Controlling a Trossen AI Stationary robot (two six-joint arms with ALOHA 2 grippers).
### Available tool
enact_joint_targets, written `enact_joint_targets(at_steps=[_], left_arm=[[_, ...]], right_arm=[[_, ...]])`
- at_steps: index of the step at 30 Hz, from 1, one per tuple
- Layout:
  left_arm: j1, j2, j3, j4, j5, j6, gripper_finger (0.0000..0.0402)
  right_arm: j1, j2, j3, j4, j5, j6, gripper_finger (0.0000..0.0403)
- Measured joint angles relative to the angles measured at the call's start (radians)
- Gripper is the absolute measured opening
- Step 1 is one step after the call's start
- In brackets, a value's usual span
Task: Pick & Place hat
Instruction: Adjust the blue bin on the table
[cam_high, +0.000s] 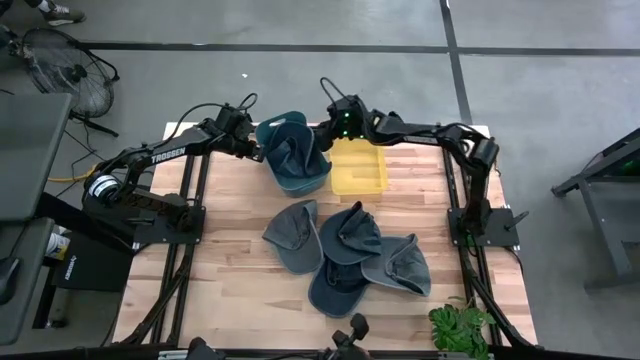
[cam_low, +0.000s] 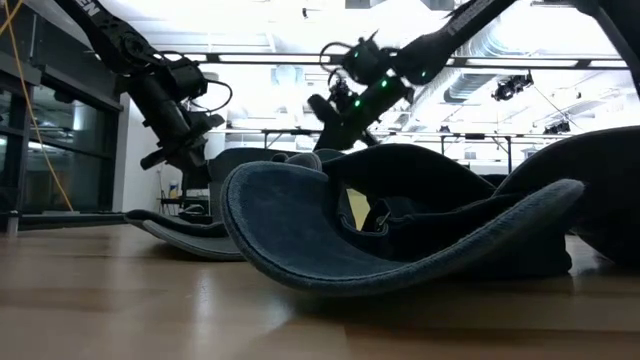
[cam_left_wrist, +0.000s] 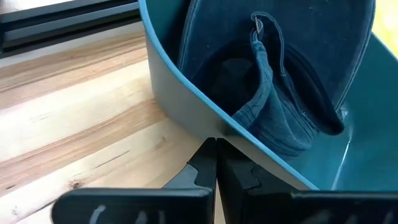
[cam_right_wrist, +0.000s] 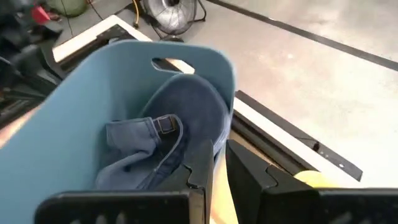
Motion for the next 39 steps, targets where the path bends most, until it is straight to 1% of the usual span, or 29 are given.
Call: enact_joint_targets(at_steps=[3, 10, 14, 17, 23, 29, 35, 39], left_arm=[[0.0, 0.0, 0.0, 0.009, -0.007, 0.0, 0.0], [0.0, 0.0, 0.0, 0.07, 0.01, 0.0, 0.0], [0.0, 0.013, 0.0, 0.12, 0.035, 0.0, 0.0], [0.0, 0.039, 0.0, 0.164, 0.066, -0.003, 0.0], [0.0, 0.101, 0.0, 0.228, 0.12, -0.004, 0.0], [0.0, 0.143, 0.0, 0.29, 0.161, -0.001, 0.0], [0.0, 0.145, 0.0, 0.348, 0.161, 0.008, 0.0], [0.0, 0.145, 0.0, 0.336, 0.163, 0.009, 0.0]], right_arm=[[-0.005, -0.066, 0.0, -0.082, -0.011, 0.0, 0.0039], [-0.005, -0.242, 0.0, -0.417, 0.001, -0.02, 0.0039], [-0.005, -0.335, -0.006, -0.611, 0.033, -0.038, 0.0039], [-0.004, -0.411, -0.064, -0.661, 0.054, -0.016, 0.0039], [0.027, -0.572, -0.258, -0.622, 0.061, 0.112, 0.0039], [0.092, -0.716, -0.494, -0.472, 0.077, 0.285, 0.0039], [0.156, -0.781, -0.68, -0.301, 0.078, 0.438, 0.0039], [0.191, -0.783, -0.729, -0.228, 0.078, 0.453, 0.0039]])
